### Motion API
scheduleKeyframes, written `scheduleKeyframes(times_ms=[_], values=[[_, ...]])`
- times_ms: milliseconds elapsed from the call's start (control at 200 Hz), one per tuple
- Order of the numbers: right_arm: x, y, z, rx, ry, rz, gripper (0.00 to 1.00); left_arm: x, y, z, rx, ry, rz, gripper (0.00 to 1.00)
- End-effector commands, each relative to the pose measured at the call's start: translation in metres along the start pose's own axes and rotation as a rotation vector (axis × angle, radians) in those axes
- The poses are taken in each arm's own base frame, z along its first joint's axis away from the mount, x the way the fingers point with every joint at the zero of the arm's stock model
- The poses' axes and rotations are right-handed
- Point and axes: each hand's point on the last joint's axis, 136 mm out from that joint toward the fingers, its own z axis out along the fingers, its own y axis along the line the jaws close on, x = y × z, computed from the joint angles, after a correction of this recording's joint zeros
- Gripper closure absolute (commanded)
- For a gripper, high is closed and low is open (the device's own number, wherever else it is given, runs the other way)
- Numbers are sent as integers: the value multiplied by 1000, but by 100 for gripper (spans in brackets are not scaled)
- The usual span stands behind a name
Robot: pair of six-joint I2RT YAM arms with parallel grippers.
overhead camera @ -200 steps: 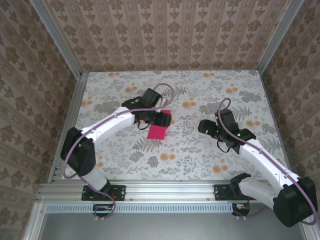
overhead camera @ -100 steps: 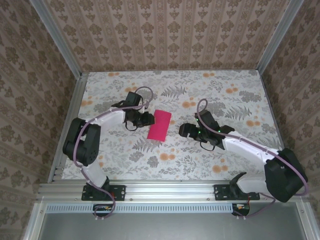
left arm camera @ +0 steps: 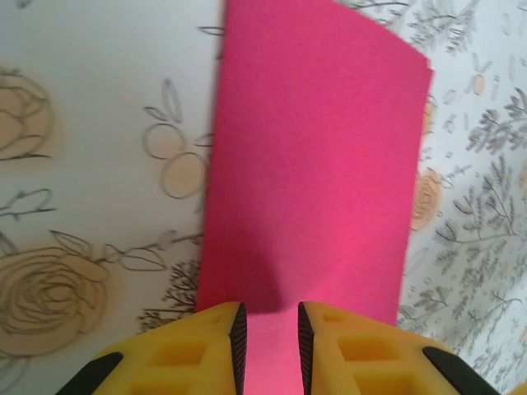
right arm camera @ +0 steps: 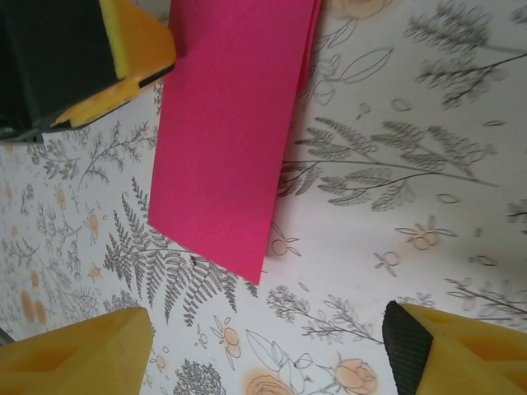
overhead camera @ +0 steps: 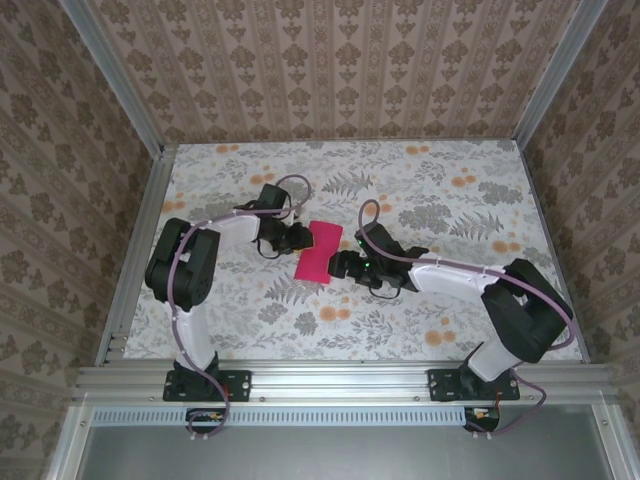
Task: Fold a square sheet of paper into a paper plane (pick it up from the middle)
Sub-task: Move the paper to the center of the table.
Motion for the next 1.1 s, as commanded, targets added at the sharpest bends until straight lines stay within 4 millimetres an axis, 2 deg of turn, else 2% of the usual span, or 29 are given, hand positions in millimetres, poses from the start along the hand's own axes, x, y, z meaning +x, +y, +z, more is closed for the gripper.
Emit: scheduleKeyframes(times_ms=[0, 520, 910, 1095], values=[[-1, 21, 6, -57, 11, 47, 25, -1, 5, 5, 3, 7, -59, 74], [10, 23, 44, -38, 74, 181, 36, 16, 25, 14, -45, 60, -163, 74], [10, 25, 58, -51, 88, 214, 48, 19, 29, 15, -53, 66, -181, 74], [3, 22, 53, -60, 33, 238, 57, 20, 27, 11, -48, 61, -181, 74]])
